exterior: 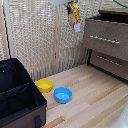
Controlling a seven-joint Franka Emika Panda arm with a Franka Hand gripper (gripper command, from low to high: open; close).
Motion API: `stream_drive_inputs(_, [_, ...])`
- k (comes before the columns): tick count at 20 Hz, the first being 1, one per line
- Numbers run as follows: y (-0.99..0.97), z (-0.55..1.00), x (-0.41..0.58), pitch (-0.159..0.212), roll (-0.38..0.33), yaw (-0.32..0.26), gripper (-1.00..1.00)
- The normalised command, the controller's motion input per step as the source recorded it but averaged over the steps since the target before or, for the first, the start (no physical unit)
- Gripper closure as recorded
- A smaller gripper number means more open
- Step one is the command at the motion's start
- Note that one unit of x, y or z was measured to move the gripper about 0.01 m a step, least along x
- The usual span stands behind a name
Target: Locate and clasp the grip of the topmost drawer. Steadily and circumspectly yank the drawer open. Discover and seize the nutrition bar using your clamp. Deposit the nutrition bar in the accessible drawer. Unclench the nutrition bar.
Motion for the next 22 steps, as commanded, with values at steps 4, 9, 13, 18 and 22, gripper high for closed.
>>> stream_drive_inputs(4, [-0.44, 0.61, 0.484, 0.221, 0.000, 0.000, 1.00])
stream_drive_inputs(9, [-0.46, 0.74, 0.526, 0.172, 0.000, -0.012, 1.00])
stream_drive_inputs(13, [-0.47, 0.94, 0.265, 0.118, 0.000, -0.078, 1.00])
stream_drive_inputs(18, [-0.45, 0.94, 0.167, 0.125, 0.000, -0.083, 1.00])
stream_drive_inputs(22, [-0.47, 0.90, 0.065, 0.123, -0.010, -0.050, 1.00])
